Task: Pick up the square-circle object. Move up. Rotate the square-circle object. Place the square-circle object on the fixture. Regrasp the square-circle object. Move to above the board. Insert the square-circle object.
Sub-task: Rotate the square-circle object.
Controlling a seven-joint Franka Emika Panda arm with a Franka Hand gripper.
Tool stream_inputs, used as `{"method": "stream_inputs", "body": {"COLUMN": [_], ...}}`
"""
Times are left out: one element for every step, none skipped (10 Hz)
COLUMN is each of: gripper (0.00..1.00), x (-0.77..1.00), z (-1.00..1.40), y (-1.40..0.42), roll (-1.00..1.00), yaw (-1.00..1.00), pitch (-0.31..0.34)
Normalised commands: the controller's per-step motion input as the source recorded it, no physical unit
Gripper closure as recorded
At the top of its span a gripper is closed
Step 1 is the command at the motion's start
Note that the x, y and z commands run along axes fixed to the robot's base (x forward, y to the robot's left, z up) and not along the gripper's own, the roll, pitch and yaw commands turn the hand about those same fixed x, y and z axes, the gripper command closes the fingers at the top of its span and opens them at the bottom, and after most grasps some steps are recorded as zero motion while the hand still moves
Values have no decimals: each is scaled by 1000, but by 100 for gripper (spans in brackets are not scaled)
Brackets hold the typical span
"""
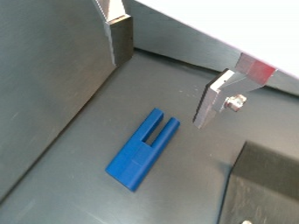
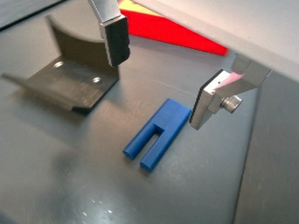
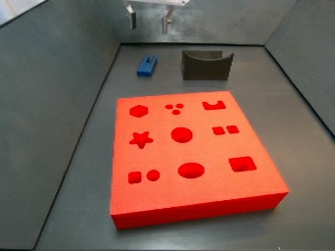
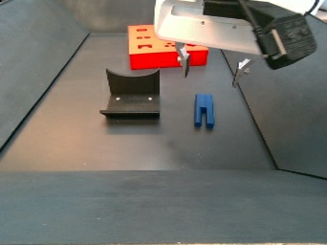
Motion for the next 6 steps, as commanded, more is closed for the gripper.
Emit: {"method": "stream_inputs", "body": {"gripper": [0,0,0,0,0,0], "x": [24,24,24,24,24,0], "z": [-48,-48,-47,-47,-47,-1000], "y": [0,0,0,0,0,0], "roll": [-13,-17,-17,-17,-17,0], "yaw": [1000,864,699,406,303,0], "pitch": [3,4,4,4,4,0]}}
